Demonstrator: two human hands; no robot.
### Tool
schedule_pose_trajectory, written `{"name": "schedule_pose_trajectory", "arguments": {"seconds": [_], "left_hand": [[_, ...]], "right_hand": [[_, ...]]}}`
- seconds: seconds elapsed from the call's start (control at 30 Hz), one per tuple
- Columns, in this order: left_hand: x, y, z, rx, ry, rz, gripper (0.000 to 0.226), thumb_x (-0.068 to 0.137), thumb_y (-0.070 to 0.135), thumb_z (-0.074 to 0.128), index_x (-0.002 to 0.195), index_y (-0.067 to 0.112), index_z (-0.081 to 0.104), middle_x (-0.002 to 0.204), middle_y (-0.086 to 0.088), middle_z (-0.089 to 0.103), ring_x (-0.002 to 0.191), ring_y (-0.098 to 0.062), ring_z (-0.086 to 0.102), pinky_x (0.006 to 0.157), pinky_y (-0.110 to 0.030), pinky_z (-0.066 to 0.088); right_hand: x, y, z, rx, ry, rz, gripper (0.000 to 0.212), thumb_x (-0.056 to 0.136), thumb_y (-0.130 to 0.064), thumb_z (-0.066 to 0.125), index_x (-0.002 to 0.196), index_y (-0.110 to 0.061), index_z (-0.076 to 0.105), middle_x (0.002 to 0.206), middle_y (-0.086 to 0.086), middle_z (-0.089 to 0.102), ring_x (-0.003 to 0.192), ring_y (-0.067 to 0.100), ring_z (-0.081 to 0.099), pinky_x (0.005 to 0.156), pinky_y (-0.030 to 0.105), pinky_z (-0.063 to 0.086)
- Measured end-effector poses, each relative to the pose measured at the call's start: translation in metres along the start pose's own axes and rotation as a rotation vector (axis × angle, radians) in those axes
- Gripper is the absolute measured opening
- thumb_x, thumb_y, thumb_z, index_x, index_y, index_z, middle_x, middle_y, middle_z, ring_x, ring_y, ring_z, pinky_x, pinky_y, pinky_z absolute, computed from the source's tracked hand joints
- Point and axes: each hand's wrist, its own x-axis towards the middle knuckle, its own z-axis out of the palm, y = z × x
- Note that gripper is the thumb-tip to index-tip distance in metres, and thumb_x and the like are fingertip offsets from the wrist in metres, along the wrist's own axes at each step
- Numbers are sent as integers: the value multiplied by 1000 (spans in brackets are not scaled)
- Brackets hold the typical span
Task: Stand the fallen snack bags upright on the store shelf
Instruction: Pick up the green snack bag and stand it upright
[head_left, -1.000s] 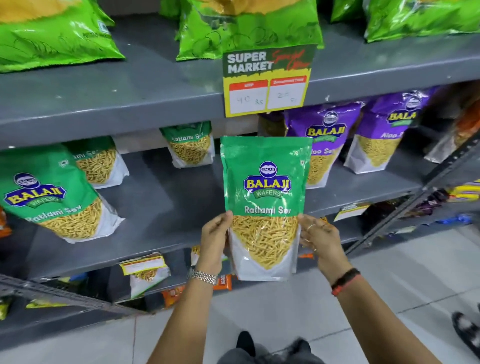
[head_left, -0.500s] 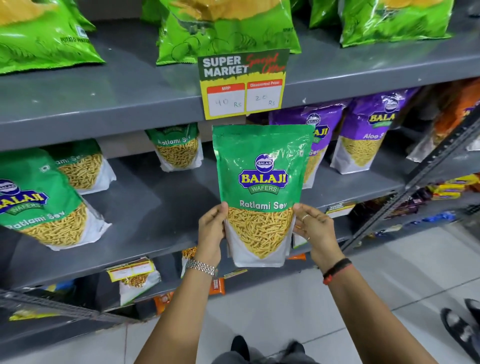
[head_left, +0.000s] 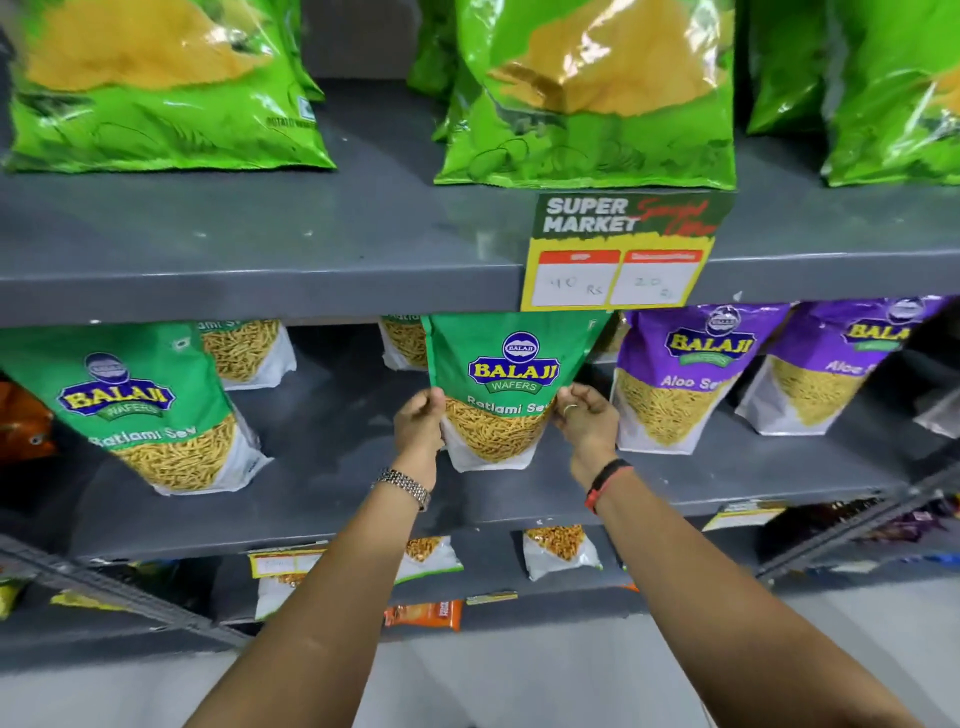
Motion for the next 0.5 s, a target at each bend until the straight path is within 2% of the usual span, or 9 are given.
{"name": "schedule_pose_trajectory", "arguments": {"seconds": [0.07, 0.13, 0.2, 0.23, 0.27, 0.33, 0.4, 0.5], "left_hand": [[4, -7, -5, -31, -14, 26, 21, 95, 23, 48, 75, 16, 53, 72, -2, 45, 68, -16, 44, 69, -35, 40], [7, -13, -9, -41, -27, 53, 20, 95, 23, 47, 77, 18, 52, 73, -1, 47, 69, -16, 44, 69, -33, 38], [7, -18, -9, -6, -8, 66, 13, 95, 28, 46, 91, 18, 53, 87, -1, 54, 86, -19, 50, 81, -37, 41], [7, -23, -10, 16, 3, 58, 17, 95, 33, 44, 98, 18, 51, 98, -2, 55, 96, -19, 50, 90, -39, 41], [6, -28, -11, 30, -5, 35, 25, 94, 40, 41, 103, 18, 49, 109, -1, 53, 105, -19, 49, 98, -40, 40], [-1, -40, -12, 26, -77, -13, 43, 93, 52, 33, 116, 19, 48, 128, -1, 51, 123, -20, 48, 111, -43, 35], [-8, -50, -11, 10, -140, -24, 56, 91, 56, 28, 132, 21, 44, 145, -2, 45, 134, -22, 43, 114, -47, 33], [-15, -55, -9, -7, -136, 6, 47, 92, 55, 27, 129, 29, 42, 149, -3, 42, 135, -23, 42, 115, -48, 33]], "right_hand": [[2, 4, 6, -48, -6, -17, 29, 90, 0, 52, 69, -19, 54, 72, 1, 57, 67, 12, 50, 70, 27, 47], [2, 5, 9, -82, -12, -34, 23, 90, -1, 53, 73, -16, 57, 75, 4, 59, 74, 16, 52, 76, 33, 49], [3, 7, 6, -104, -13, -36, 9, 91, -5, 54, 90, -8, 63, 90, 9, 63, 88, 21, 55, 92, 40, 49], [3, 8, 2, -128, -11, -29, 15, 91, -9, 55, 102, -5, 63, 98, 10, 63, 94, 21, 55, 98, 42, 47], [2, 11, -2, -141, -23, -3, 21, 92, -14, 55, 110, -6, 61, 103, 9, 62, 97, 21, 55, 100, 44, 45], [-3, 16, -8, -162, -102, 113, 25, 93, -31, 52, 113, -16, 58, 105, 4, 61, 95, 22, 56, 96, 47, 47], [-9, 22, -12, -167, -212, 228, 35, 93, -44, 45, 117, -21, 55, 107, 1, 62, 96, 23, 58, 95, 47, 48], [-14, 31, -12, -133, -251, 243, 47, 94, -50, 38, 125, -18, 54, 127, 7, 58, 108, 24, 56, 99, 45, 46]]}}
